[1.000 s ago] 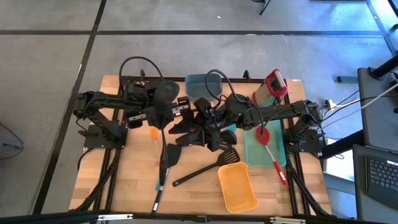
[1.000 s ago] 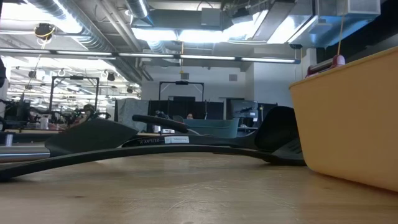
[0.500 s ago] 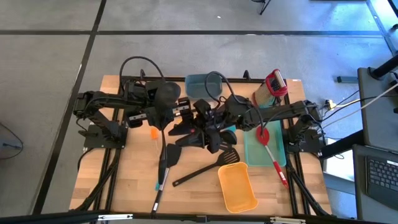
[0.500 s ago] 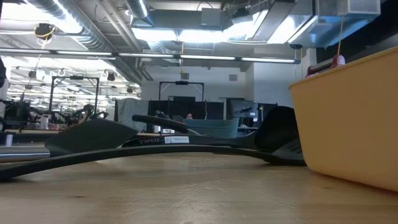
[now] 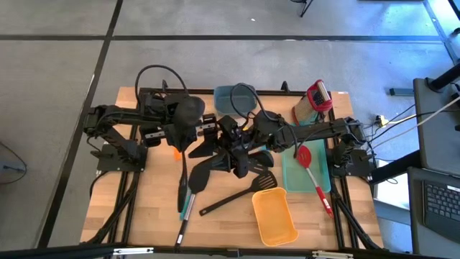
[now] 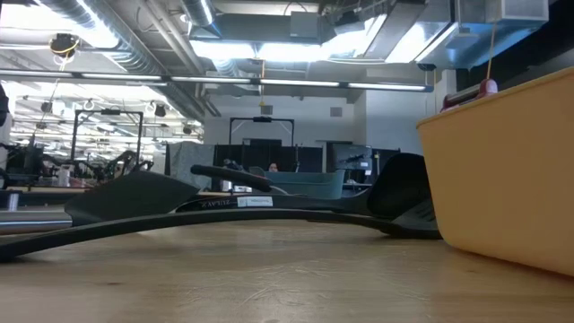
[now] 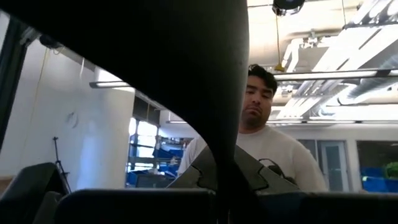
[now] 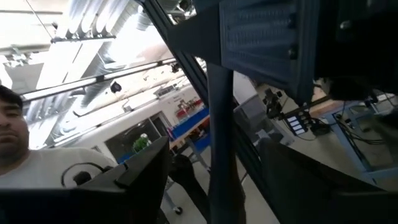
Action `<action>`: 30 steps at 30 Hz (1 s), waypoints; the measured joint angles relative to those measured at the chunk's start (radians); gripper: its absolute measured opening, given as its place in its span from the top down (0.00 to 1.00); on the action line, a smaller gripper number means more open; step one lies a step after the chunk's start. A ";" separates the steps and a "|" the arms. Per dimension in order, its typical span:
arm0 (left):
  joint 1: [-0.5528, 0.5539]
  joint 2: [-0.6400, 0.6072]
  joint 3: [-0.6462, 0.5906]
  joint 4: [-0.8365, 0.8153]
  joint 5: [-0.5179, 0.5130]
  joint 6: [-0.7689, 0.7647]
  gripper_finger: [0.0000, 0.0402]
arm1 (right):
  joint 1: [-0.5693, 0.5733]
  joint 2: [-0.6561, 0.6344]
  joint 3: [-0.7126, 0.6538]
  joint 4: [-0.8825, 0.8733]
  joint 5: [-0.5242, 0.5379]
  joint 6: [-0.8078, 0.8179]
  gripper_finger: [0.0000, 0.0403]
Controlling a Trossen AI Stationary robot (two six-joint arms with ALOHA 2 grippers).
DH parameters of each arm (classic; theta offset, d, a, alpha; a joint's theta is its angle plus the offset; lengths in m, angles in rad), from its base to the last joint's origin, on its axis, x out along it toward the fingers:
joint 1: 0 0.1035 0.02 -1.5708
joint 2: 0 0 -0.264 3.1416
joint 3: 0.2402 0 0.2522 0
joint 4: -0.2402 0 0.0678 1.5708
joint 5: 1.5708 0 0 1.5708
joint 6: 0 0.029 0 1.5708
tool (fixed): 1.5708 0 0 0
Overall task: Pick & Place Kitchen Items
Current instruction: Put the black serving spoon into the green bin
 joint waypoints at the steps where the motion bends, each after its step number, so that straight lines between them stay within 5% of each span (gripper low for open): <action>1: 0.000 0.000 0.000 0.001 0.001 -0.015 0.99 | 0.000 0.000 0.000 -0.008 0.000 -0.008 0.37; 8: -0.006 -0.027 -0.002 -0.058 -0.014 -0.005 0.99 | 0.003 0.001 0.000 -0.017 0.007 -0.023 0.37; 26: -0.035 -0.233 -0.001 -0.657 -0.135 0.483 0.99 | 0.022 0.007 0.000 -0.069 0.012 -0.017 0.37; 30: -0.011 -0.225 -0.002 -0.684 -0.150 0.516 0.99 | 0.029 0.007 0.000 -0.069 0.012 -0.017 0.37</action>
